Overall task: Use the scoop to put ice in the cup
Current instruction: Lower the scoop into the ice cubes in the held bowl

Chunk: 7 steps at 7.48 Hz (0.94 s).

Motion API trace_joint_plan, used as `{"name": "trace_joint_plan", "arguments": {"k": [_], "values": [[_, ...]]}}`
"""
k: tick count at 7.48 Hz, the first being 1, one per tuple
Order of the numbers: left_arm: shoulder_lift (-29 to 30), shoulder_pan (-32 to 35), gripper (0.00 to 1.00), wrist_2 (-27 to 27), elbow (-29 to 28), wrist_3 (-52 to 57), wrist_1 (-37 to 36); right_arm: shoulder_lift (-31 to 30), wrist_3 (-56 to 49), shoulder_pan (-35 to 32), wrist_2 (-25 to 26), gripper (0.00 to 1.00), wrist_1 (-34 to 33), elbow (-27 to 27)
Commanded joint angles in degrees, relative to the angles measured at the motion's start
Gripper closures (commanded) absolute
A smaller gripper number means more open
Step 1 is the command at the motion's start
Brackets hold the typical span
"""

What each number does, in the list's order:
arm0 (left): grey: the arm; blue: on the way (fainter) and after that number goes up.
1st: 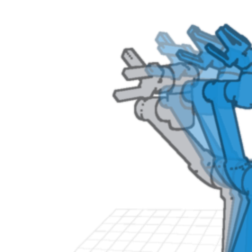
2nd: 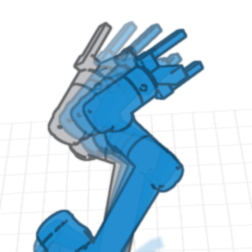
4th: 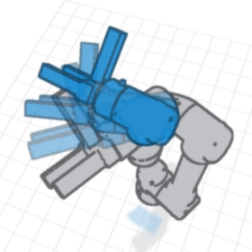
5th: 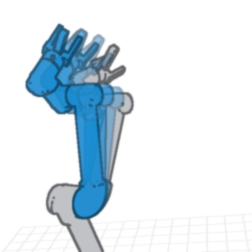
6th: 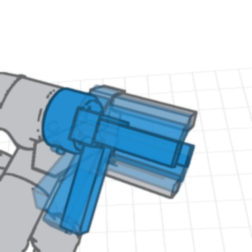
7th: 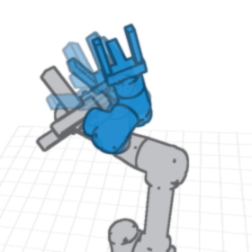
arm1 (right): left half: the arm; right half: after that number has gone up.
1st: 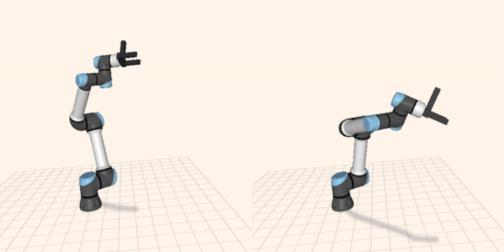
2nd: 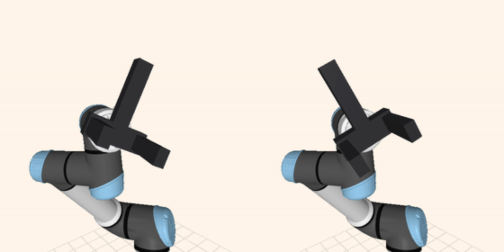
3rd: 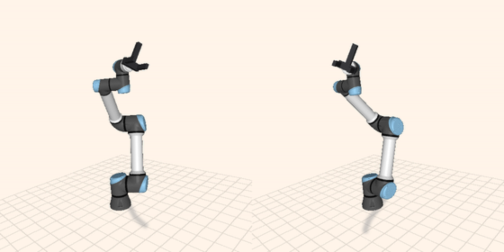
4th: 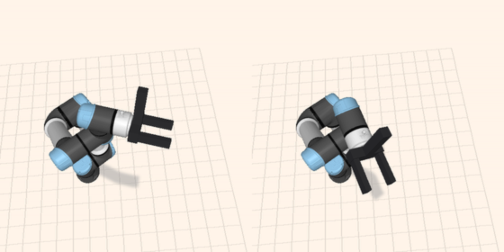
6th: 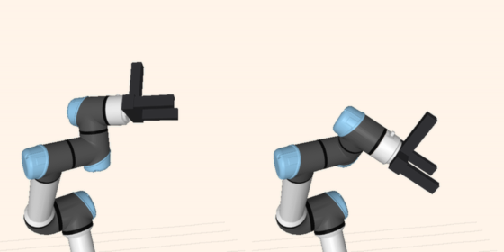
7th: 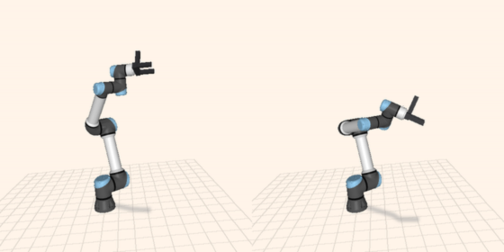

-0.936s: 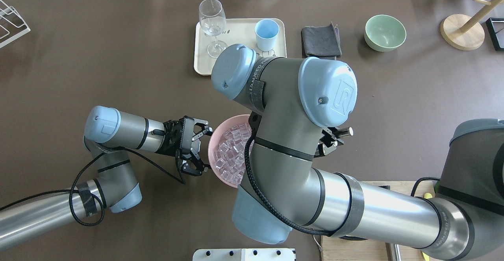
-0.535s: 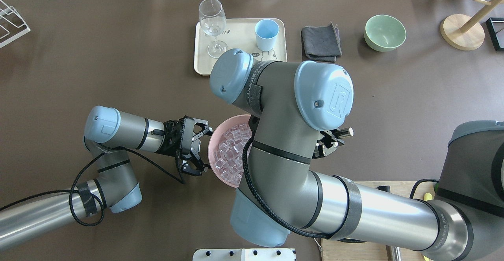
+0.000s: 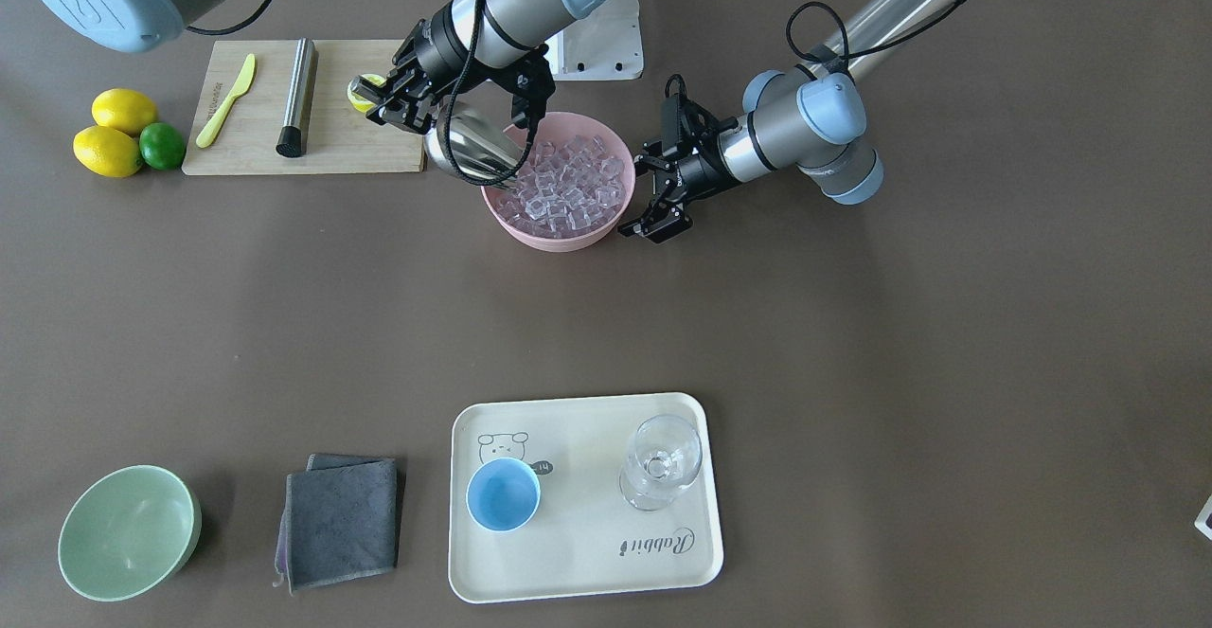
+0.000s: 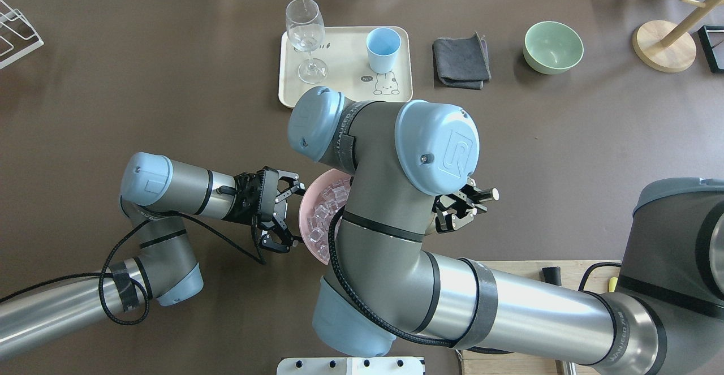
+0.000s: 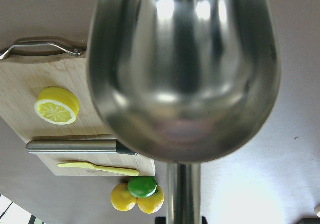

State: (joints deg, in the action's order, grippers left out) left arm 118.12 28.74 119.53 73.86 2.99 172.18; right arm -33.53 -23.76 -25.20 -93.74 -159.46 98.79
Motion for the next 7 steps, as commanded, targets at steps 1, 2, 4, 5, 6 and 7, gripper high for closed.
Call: {"name": "trace_joint_plan", "arguments": {"k": [1,2,4,5,6,7], "values": [[-0.1,0.0,0.02,0.0,0.0,0.0,-0.1,1.1,1.2,0.3,-0.1,1.00,2.3,-2.8],[-0.1,0.0,0.02,0.0,0.0,0.0,-0.1,1.6,1.2,0.3,-0.1,1.00,3.4,-4.3],[-0.1,0.0,0.02,0.0,0.0,0.0,-0.1,1.7,3.7,0.4,-0.4,1.00,7.1,-5.9],[-0.1,0.0,0.02,0.0,0.0,0.0,-0.1,1.6,4.1,0.4,-0.5,1.00,8.3,-5.9],[-0.1,0.0,0.02,0.0,0.0,0.0,-0.1,1.4,5.2,0.4,-0.5,1.00,9.6,-6.0],[-0.1,0.0,0.02,0.0,0.0,0.0,-0.1,0.7,7.1,0.7,-0.7,1.00,12.6,-6.5]]}}
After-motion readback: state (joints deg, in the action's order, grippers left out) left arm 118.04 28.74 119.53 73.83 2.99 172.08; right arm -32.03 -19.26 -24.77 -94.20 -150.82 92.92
